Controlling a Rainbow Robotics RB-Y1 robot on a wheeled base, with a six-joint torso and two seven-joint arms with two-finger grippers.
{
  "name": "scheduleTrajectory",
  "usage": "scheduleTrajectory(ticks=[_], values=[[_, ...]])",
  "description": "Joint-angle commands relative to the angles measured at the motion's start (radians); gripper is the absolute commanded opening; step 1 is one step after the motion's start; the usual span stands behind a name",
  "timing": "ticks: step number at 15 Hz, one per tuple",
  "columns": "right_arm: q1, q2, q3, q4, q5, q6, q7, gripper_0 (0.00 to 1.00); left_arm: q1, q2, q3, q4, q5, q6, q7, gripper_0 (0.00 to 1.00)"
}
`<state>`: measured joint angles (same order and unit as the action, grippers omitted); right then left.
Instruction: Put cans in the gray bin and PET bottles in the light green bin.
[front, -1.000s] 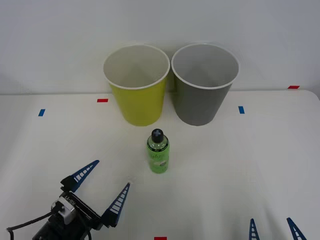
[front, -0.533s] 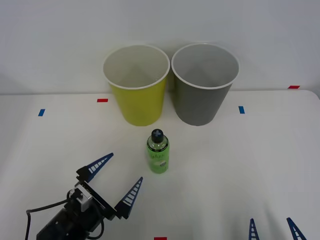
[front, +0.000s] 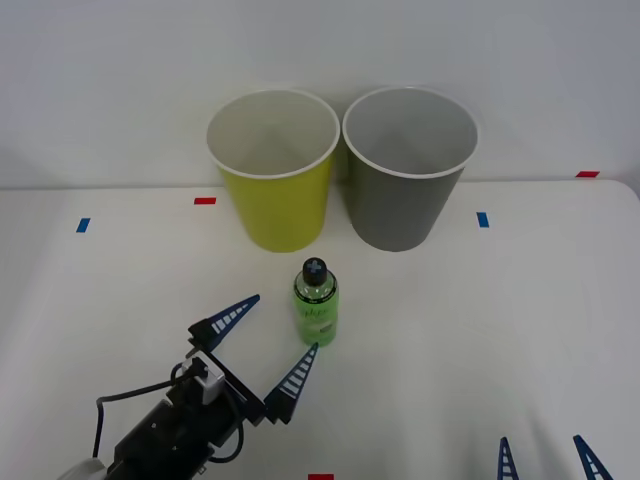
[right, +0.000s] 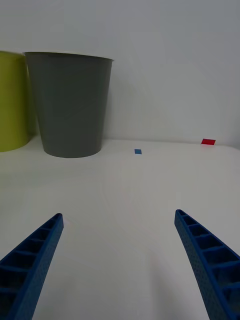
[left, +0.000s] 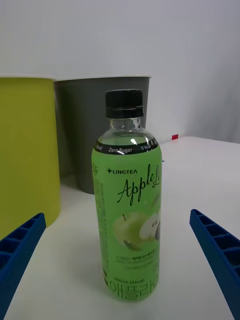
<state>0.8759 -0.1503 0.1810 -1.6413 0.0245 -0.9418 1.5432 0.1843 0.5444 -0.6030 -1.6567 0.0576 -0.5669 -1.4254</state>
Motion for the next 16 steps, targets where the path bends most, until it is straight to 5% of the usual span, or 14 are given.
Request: scheduleTrajectory(ticks=[1, 16], values=[[0.0, 0.0, 0.0, 0.0, 0.0, 0.0, 0.0, 0.77, -0.04, -0.043, -0.004, 0.0, -0.002, 0.062, -0.009, 1.0], [0.0, 0.0, 0.0, 0.0, 0.0, 0.0, 0.0, 0.77, -0.115, -0.185, -0.032, 0.0, -0.01, 0.243, -0.035, 1.0]])
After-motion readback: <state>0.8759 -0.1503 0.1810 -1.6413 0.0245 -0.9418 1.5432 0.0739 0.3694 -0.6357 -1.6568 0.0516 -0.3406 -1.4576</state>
